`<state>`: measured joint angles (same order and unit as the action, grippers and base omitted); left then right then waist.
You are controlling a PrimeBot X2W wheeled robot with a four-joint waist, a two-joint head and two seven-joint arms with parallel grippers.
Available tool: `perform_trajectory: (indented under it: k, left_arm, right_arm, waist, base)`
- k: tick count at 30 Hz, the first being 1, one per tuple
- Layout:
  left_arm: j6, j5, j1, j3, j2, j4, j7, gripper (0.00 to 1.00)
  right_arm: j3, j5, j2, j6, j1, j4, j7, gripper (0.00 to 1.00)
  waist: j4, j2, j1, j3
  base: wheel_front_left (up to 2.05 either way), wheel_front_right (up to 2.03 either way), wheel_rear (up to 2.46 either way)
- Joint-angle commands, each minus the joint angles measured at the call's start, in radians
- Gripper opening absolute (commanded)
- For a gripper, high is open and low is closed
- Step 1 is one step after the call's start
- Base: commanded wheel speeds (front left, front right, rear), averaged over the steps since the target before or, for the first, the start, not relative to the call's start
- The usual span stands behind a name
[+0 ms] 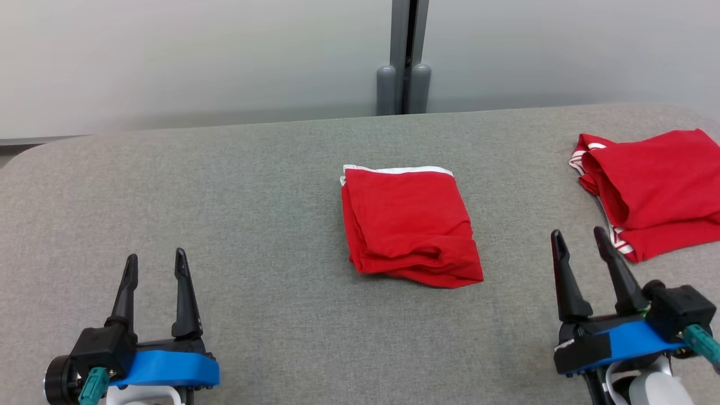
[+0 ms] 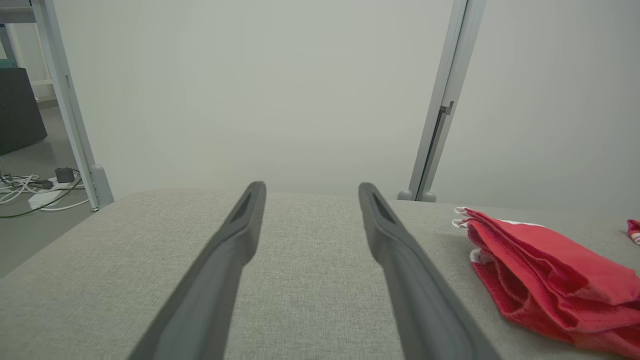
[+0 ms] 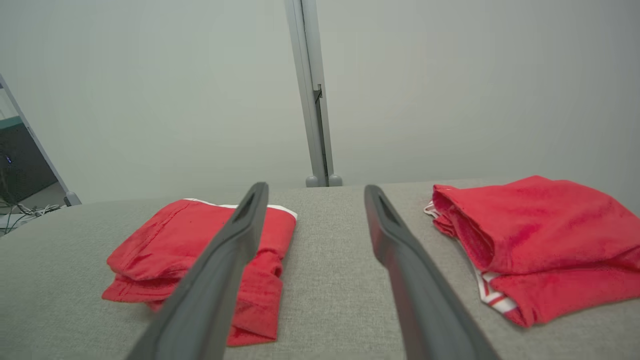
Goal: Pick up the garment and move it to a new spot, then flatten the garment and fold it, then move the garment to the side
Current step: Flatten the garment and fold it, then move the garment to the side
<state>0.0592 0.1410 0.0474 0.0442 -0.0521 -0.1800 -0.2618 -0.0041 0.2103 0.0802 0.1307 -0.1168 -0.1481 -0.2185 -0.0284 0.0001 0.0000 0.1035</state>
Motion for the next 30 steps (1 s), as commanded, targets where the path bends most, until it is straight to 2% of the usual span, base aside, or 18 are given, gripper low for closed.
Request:
perform_trajectory:
  k: [1, 18, 25, 30]
  left_arm:
    - [-0.004, 0.003, -0.003, -0.006, -0.001, -0.001, -0.005, 1.0]
    - [-0.011, 0.006, 0.003, -0.005, -0.001, -0.008, -0.005, 1.0]
    - [-0.015, 0.006, 0.027, -0.013, 0.0, 0.006, -0.004, 1.0]
    - [-0.006, 0.01, 0.058, -0.021, 0.0, -0.001, -0.004, 1.0]
  right_arm:
    - [-0.005, -0.011, -0.009, 0.0, 0.027, 0.011, 0.016, 1.0]
    - [-0.03, -0.04, -0.029, 0.0, 0.044, 0.041, 0.061, 1.0]
    - [0.014, -0.074, -0.029, 0.0, -0.109, 0.041, 0.064, 1.0]
    - [0.043, -0.088, -0.014, 0.0, -0.255, -0.026, 0.114, 1.0]
  waist:
    - [0.005, -0.0001, 0.0, 0.0]
    - [0.027, -0.0001, 0.0, 0.01]
    - [0.032, -0.0001, 0.0, 0.043]
    - [0.055, -0.0001, 0.0, 0.075]
  base:
    - [0.0, 0.0, 0.0]
    - [0.0, 0.0, 0.0]
    - [0.0, 0.0, 0.0]
    - [0.0, 0.0, 0.0]
